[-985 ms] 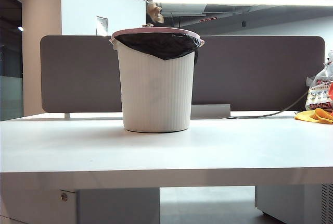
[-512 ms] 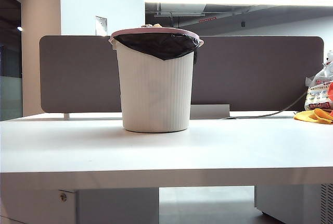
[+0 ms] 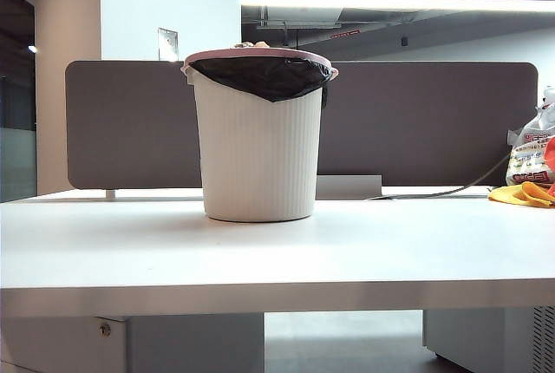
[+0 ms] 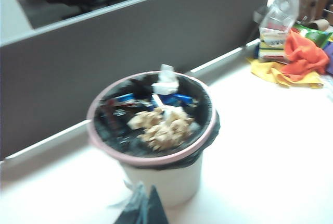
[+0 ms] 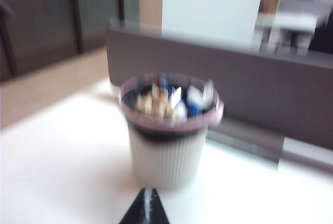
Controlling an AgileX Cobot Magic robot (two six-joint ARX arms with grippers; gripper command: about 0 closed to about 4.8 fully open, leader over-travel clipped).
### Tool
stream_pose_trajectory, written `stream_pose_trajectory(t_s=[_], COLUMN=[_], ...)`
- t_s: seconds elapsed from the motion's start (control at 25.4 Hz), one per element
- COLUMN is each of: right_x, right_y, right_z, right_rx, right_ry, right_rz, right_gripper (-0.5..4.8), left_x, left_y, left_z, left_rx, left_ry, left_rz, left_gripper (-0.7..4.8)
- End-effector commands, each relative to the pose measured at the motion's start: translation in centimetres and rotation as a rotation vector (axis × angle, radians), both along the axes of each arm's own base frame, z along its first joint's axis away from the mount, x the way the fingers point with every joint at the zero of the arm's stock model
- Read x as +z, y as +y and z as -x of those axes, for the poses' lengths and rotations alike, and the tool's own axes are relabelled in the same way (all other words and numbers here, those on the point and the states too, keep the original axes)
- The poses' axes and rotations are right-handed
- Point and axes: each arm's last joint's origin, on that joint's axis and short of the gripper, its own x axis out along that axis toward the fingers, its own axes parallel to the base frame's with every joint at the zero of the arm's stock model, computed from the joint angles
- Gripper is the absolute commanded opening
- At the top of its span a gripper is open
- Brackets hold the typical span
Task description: Pick up all the trash on the table and put it in the trash can.
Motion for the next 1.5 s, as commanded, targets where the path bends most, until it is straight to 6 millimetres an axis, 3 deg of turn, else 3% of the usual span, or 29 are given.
stream_pose_trajectory(t_s=[0.04,0.16,0.24,0.35,0.47,0.59,0.63,0.67,0.71,0.87,0.95,1.18,1.34,1.5], right_x=[-2.3,-4.8,-6.6,-8.6,-11.0,-13.2,-14.5,-15.1,-16.6,-20.9,-23.0,-27.1,-29.8,-31.0], right_y=[-0.1,-1.1,-1.5,-1.4,-0.8,-0.4,-0.2,-0.1,-0.1,-0.1,-0.2,-0.2,-0.2,-0.2], right_z=[0.5,3.8,5.0,4.7,3.0,1.5,0.9,0.6,0.3,0.1,-0.2,-0.3,-0.2,-0.2], right_rx=[-0.005,-0.053,-0.059,-0.058,-0.011,-0.008,-0.006,-0.007,-0.006,-0.036,-0.086,-0.100,-0.083,-0.085], right_ry=[0.099,0.098,0.113,0.151,0.198,0.170,0.148,0.135,0.098,0.032,0.082,0.182,0.254,0.250], right_rz=[0.019,-0.037,-0.071,-0.068,-0.115,-0.122,-0.127,-0.127,-0.118,-0.040,-0.024,0.016,0.036,0.028], right_gripper=[-0.07,-0.07,-0.07,-0.07,-0.07,-0.07,-0.07,-0.07,-0.07,-0.07,-0.07,-0.07,-0.07,-0.07], left_x=[0.3,-0.4,-1.8,-4.7,-10.3,-16.2,-19.6,-21.0,-24.2,-31.4,-33.9,-38.7,-39.8,-40.7], left_y=[1.6,4.2,5.6,6.9,7.7,7.1,6.6,6.4,5.8,4.9,4.6,4.3,4.2,4.3], left_z=[3.9,10.7,14.1,17.2,19.2,18.2,17.0,16.5,15.6,13.2,12.3,11.5,11.4,11.2], left_rx=[0.027,0.036,0.049,0.075,0.091,0.052,0.029,0.016,-0.036,-0.031,-0.019,0.008,0.006,0.040], left_ry=[0.005,-0.021,-0.045,-0.051,-0.045,-0.047,-0.055,-0.059,-0.069,-0.053,-0.046,0.054,0.070,0.051], left_rz=[-0.018,0.031,0.066,0.106,0.104,0.180,0.213,0.223,0.244,0.366,0.391,0.365,0.335,0.301], left_gripper=[-0.05,-0.05,-0.05,-0.05,-0.05,-0.05,-0.05,-0.05,-0.05,-0.05,-0.05,-0.05,-0.05,-0.05])
